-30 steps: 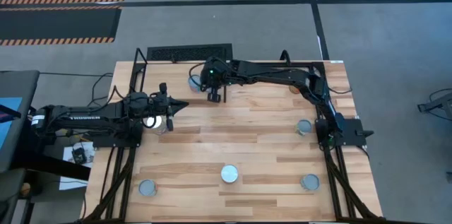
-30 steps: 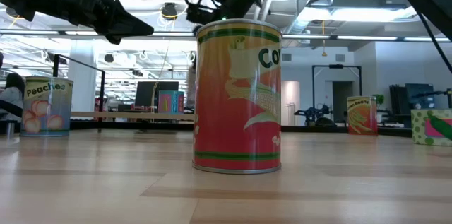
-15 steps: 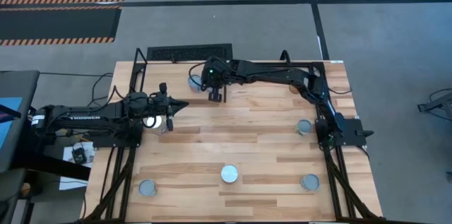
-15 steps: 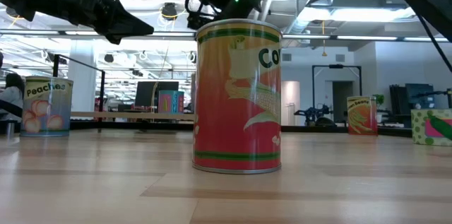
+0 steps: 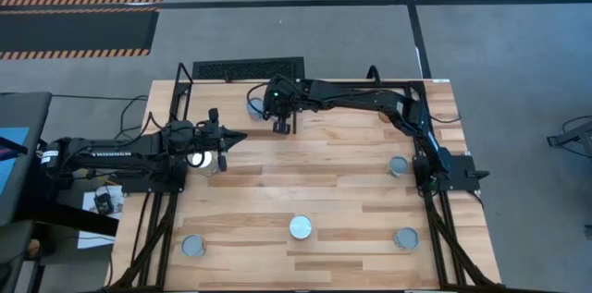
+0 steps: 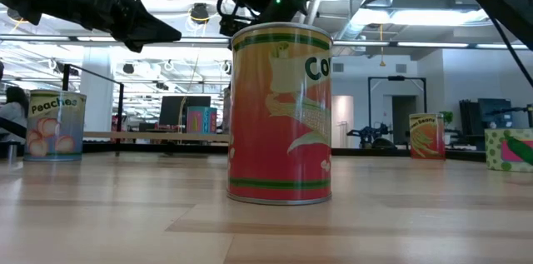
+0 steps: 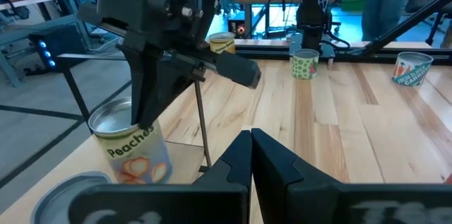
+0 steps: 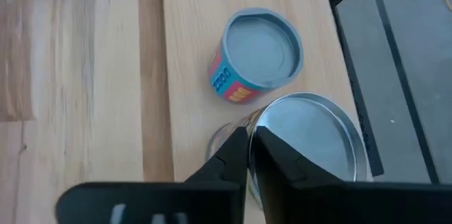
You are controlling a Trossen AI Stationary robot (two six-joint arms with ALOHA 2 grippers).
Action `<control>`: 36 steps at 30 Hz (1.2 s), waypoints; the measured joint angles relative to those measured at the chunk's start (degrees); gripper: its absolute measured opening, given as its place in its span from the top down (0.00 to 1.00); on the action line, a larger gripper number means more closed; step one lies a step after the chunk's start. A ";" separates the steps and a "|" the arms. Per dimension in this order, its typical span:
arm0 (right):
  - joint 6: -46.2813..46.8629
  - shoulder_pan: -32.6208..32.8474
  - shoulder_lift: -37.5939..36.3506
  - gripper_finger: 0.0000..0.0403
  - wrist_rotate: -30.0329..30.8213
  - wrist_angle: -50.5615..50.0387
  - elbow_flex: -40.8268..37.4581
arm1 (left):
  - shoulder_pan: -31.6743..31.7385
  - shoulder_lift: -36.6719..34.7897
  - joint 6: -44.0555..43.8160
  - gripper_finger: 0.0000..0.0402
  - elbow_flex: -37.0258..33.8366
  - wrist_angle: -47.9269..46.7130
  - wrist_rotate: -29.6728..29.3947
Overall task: Pick and place cans onto a shelf
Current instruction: Put the canned peaches on the shelf, then put the canned corn on the shelf
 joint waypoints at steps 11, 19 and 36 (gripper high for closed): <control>-1.55 0.31 -0.60 0.78 0.07 -0.40 -0.04 | 0.00 0.00 0.02 1.00 0.00 -0.03 -0.01; -7.52 4.37 -9.69 0.91 -0.22 -2.54 -0.52 | 0.02 0.00 0.50 1.00 0.00 -0.03 0.22; -1.37 9.53 -33.45 0.99 -9.26 55.34 -54.91 | -0.21 5.36 3.53 1.00 0.07 1.23 9.64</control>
